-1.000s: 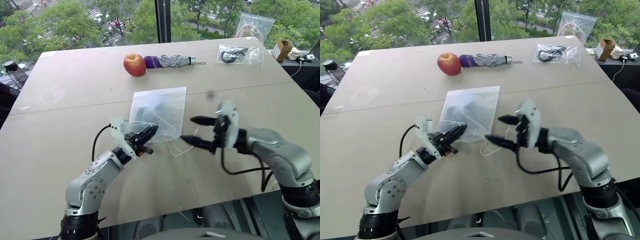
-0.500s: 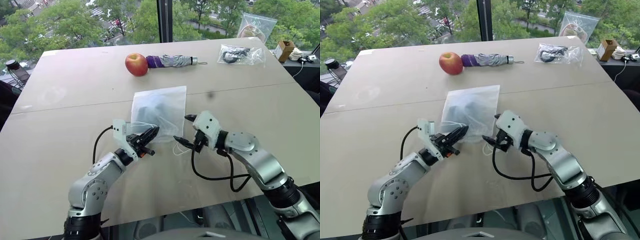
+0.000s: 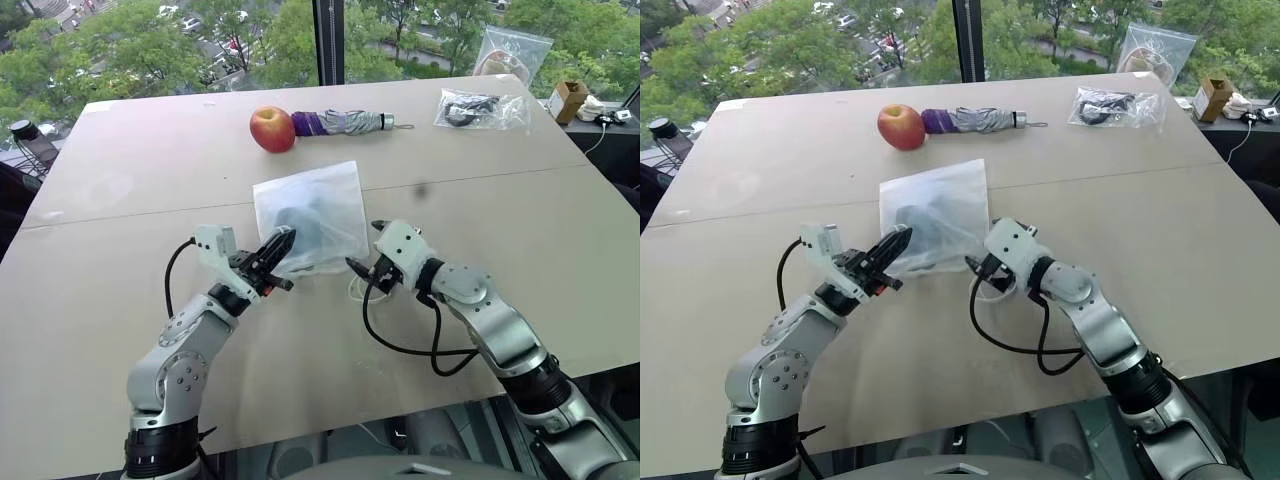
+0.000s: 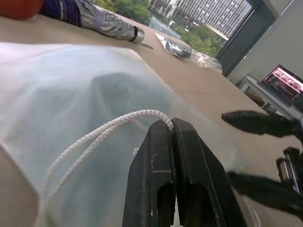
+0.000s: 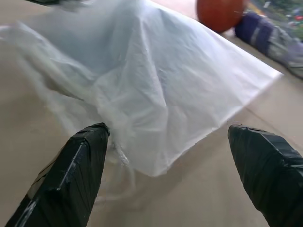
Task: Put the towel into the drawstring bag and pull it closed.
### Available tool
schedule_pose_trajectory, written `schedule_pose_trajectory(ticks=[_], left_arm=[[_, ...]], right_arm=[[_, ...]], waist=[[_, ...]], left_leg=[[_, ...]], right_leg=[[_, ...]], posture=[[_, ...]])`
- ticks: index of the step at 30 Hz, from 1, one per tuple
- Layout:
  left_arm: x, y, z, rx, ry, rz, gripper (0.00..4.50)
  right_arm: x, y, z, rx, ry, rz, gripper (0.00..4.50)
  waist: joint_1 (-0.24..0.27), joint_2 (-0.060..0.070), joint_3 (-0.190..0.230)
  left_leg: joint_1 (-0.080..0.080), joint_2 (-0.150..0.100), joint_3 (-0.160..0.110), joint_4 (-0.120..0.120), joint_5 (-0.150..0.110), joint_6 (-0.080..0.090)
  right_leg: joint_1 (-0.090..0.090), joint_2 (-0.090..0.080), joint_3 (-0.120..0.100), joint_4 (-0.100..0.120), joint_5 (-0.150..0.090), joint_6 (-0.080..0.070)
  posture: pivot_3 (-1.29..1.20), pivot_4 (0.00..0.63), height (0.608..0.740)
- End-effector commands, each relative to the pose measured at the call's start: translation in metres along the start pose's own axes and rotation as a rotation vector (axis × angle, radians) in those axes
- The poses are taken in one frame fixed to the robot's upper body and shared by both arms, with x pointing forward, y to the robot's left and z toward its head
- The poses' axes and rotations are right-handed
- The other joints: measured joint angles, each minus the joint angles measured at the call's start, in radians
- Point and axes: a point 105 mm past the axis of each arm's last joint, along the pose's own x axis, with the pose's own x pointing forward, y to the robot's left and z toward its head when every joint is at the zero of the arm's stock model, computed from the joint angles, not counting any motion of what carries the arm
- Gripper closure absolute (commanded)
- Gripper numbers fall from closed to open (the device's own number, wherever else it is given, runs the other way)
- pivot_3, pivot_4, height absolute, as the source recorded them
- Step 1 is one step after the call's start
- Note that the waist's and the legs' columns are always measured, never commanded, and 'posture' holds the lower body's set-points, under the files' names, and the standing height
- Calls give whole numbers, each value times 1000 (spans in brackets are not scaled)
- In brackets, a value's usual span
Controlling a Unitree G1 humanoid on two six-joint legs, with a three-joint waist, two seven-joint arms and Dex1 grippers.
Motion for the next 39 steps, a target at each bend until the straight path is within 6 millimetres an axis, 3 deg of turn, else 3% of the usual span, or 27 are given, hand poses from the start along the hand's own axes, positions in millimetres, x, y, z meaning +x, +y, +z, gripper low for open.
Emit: schedule_pose_trajectory(ticks=[1, 7, 12, 15, 22, 29, 34, 35, 39], left_arm=[[-1, -10, 4, 51, -5, -49, 4500], [-2, -11, -2, 78, 32, -69, 4500], [-2, -12, -3, 87, 31, -69, 4500], [-3, -12, -3, 88, 30, -66, 4500], [-5, -10, -3, 91, 28, -54, 4500], [-6, -9, -3, 96, 27, -46, 4500], [-7, -8, -2, 101, 24, -39, 4500], [-7, -8, -1, 102, 24, -39, 4500], [-7, -7, -1, 105, 25, -38, 4500]], right_arm=[[4, -14, 7, -88, -35, -113, 238], [20, -19, 7, -128, -63, -196, 238], [24, -34, 15, -169, -115, -317, 238], [26, -36, 12, -153, -109, -337, 1105], [31, -28, 5, -10, -103, -302, 4454], [34, -28, -1, 35, -98, -244, 4454], [25, -42, -6, -3, -76, -227, 2915], [23, -44, -7, -9, -71, -212, 2337], [18, -50, -3, 106, -103, -150, 2337]], waist=[[0, 0, 0], [-4, 0, 0], [-4, 0, 0], [-2, 0, 0], [-4, 0, 0], [-4, 0, 0], [-3, 0, 0], [-3, 0, 0], [-3, 0, 0]], left_leg=[[0, 0, 0, 0, 0, 0], [0, 0, 0, 0, 0, 0], [0, 0, 0, 0, 0, 0], [0, 0, 0, 0, 0, 0], [0, 0, 0, -1, 0, 0], [0, 0, 0, 0, 0, 0], [0, 0, 0, 0, 0, 0], [0, 0, 0, 0, 0, 0], [0, 0, 0, 0, 0, 0]], right_leg=[[0, 0, 0, 0, 0, 0], [0, 0, 0, 0, 2, -3], [0, 0, 0, 0, 2, -3], [0, 0, 0, 0, 2, -3], [0, 0, 0, 0, 2, -3], [0, 0, 0, 0, 2, -3], [0, 0, 0, 0, 2, -3], [0, 0, 0, 0, 2, -3], [0, 0, 0, 0, 2, -3]], posture=[[0, 150, 740], [0, 150, 740], [0, 150, 740], [0, 150, 740], [0, 150, 740], [0, 150, 740], [0, 150, 740], [0, 150, 740], [0, 150, 740]])
